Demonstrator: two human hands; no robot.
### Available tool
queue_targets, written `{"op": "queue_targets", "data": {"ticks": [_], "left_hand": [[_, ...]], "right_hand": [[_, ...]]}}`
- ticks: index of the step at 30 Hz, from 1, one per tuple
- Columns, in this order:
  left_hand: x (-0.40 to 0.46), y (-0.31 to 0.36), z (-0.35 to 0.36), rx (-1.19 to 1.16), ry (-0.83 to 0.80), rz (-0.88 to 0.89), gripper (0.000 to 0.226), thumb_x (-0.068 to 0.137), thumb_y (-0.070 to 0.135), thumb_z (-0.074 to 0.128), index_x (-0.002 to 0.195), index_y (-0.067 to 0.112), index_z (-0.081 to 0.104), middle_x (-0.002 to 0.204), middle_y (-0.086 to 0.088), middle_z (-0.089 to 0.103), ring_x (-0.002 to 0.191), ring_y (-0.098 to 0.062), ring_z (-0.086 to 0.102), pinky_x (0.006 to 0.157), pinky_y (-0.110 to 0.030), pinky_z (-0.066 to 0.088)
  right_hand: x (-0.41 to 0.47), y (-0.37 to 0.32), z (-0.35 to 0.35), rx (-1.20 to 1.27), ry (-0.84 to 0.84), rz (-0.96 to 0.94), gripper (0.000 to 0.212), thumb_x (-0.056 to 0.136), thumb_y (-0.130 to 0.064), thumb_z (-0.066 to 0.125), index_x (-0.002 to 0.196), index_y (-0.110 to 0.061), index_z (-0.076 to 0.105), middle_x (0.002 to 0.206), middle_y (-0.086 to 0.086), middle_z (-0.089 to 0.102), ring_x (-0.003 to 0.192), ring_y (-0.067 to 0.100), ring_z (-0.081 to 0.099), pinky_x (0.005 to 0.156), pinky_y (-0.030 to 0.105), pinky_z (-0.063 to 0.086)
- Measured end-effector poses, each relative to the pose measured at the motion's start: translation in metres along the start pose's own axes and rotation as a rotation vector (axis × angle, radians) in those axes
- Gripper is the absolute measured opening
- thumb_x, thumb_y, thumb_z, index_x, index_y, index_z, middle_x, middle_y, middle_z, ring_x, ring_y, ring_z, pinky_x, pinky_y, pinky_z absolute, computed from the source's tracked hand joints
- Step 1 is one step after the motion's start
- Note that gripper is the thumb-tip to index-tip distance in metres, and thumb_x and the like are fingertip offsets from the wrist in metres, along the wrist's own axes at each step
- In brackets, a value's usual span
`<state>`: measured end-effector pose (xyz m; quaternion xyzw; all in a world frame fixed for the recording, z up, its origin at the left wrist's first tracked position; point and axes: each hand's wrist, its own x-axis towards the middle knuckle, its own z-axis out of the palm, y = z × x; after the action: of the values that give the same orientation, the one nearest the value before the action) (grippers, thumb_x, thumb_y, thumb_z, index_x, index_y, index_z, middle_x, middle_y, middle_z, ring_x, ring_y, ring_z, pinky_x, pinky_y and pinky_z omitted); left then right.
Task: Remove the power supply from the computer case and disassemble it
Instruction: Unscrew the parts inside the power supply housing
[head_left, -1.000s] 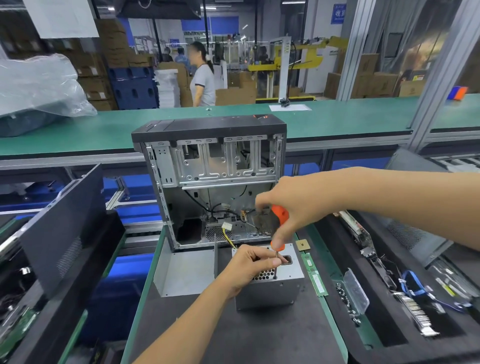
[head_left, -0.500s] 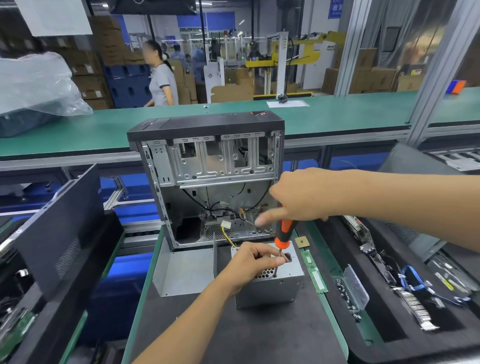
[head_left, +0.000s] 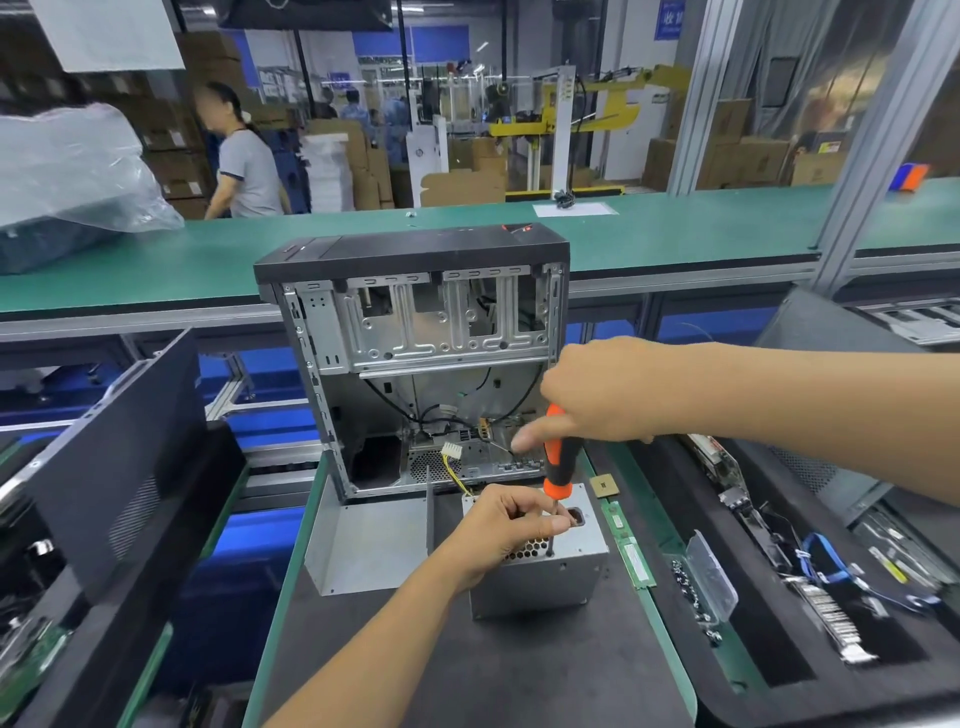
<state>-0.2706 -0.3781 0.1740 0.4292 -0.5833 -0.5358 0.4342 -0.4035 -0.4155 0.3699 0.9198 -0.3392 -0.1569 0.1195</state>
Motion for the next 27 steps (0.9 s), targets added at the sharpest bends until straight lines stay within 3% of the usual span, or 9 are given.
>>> {"op": "queue_targets", "data": {"ticks": [2, 5, 7, 12, 16, 18, 23, 25, 27], "left_hand": [[0.001, 0.000, -0.001, -0.007, 0.000, -0.005, 0.004, 0.079, 0.031, 0.076, 0.077, 0.027, 0.077, 0.088, -0.016, 0.044, 0.050, -0.007, 0.028, 0.049, -0.014, 0.030], [0.001, -0.002, -0.001, -0.009, -0.006, 0.000, 0.008, 0.079, 0.034, 0.077, 0.076, 0.027, 0.076, 0.092, -0.016, 0.045, 0.052, -0.009, 0.025, 0.049, -0.015, 0.028], [0.001, -0.001, -0.002, -0.009, -0.007, -0.002, 0.009, 0.079, 0.035, 0.077, 0.076, 0.027, 0.076, 0.092, -0.017, 0.045, 0.051, -0.009, 0.025, 0.049, -0.015, 0.028], [0.000, 0.001, -0.003, 0.002, -0.032, 0.001, 0.009, 0.081, 0.031, 0.075, 0.073, 0.027, 0.075, 0.083, -0.016, 0.043, 0.049, -0.006, 0.026, 0.048, -0.013, 0.029], [0.001, 0.006, -0.003, -0.001, -0.014, 0.012, 0.001, 0.084, 0.023, 0.075, 0.084, 0.022, 0.076, 0.065, -0.022, 0.024, 0.050, -0.009, 0.021, 0.046, -0.015, 0.023], [0.001, 0.011, -0.003, 0.003, -0.012, 0.020, 0.002, 0.084, 0.021, 0.075, 0.086, 0.021, 0.077, 0.065, -0.024, 0.024, 0.051, -0.010, 0.022, 0.047, -0.015, 0.023], [0.003, 0.020, 0.001, -0.033, -0.032, 0.053, 0.013, 0.086, 0.016, 0.072, 0.081, 0.027, 0.076, 0.063, -0.025, 0.029, 0.054, -0.012, 0.021, 0.049, -0.017, 0.022], [0.004, 0.022, 0.000, -0.025, -0.018, 0.045, 0.007, 0.086, 0.017, 0.072, 0.082, 0.023, 0.075, 0.064, -0.021, 0.029, 0.054, -0.012, 0.020, 0.049, -0.018, 0.021], [0.006, 0.022, -0.002, -0.034, -0.005, 0.037, 0.003, 0.084, 0.019, 0.074, 0.082, 0.021, 0.075, 0.064, -0.013, 0.025, 0.054, -0.012, 0.019, 0.048, -0.019, 0.020]], "right_hand": [[0.001, -0.004, 0.003, -0.063, 0.004, -0.024, 0.059, 0.091, -0.067, 0.029, 0.080, -0.012, 0.050, 0.079, 0.005, 0.056, 0.064, 0.020, 0.054, 0.058, 0.033, 0.043], [-0.003, 0.001, -0.002, 0.044, -0.103, -0.200, 0.020, 0.099, -0.035, 0.045, 0.115, -0.022, 0.046, 0.106, 0.002, 0.048, 0.088, 0.023, 0.052, 0.071, 0.037, 0.044], [-0.006, 0.008, -0.009, 0.187, -0.201, -0.273, 0.030, 0.093, -0.024, 0.057, 0.119, -0.033, 0.044, 0.115, -0.002, 0.040, 0.100, 0.022, 0.049, 0.082, 0.042, 0.046], [-0.006, -0.005, -0.008, 0.117, -0.085, -0.038, 0.065, 0.079, -0.076, 0.043, 0.104, -0.016, 0.051, 0.080, 0.002, 0.060, 0.072, 0.021, 0.064, 0.068, 0.037, 0.054], [-0.004, -0.007, -0.007, -0.016, -0.120, -0.136, 0.024, 0.101, -0.039, 0.039, 0.113, -0.020, 0.048, 0.101, 0.004, 0.051, 0.078, 0.022, 0.052, 0.078, 0.042, 0.051], [-0.007, 0.002, -0.014, 0.106, -0.238, -0.226, 0.032, 0.095, -0.019, 0.050, 0.122, -0.035, 0.040, 0.114, 0.000, 0.038, 0.090, 0.023, 0.052, 0.079, 0.044, 0.050], [-0.006, -0.003, -0.012, 0.003, -0.078, -0.057, 0.058, 0.082, -0.072, 0.045, 0.108, -0.020, 0.048, 0.091, 0.002, 0.048, 0.076, 0.020, 0.057, 0.058, 0.030, 0.043], [-0.005, -0.008, -0.008, -0.113, -0.035, -0.031, 0.051, 0.092, -0.065, 0.035, 0.084, -0.015, 0.045, 0.082, 0.003, 0.047, 0.066, 0.021, 0.054, 0.061, 0.033, 0.046], [-0.004, -0.004, -0.009, -0.076, -0.090, -0.128, 0.024, 0.099, -0.041, 0.042, 0.095, -0.018, 0.047, 0.099, 0.005, 0.048, 0.079, 0.023, 0.054, 0.070, 0.038, 0.048]]}}
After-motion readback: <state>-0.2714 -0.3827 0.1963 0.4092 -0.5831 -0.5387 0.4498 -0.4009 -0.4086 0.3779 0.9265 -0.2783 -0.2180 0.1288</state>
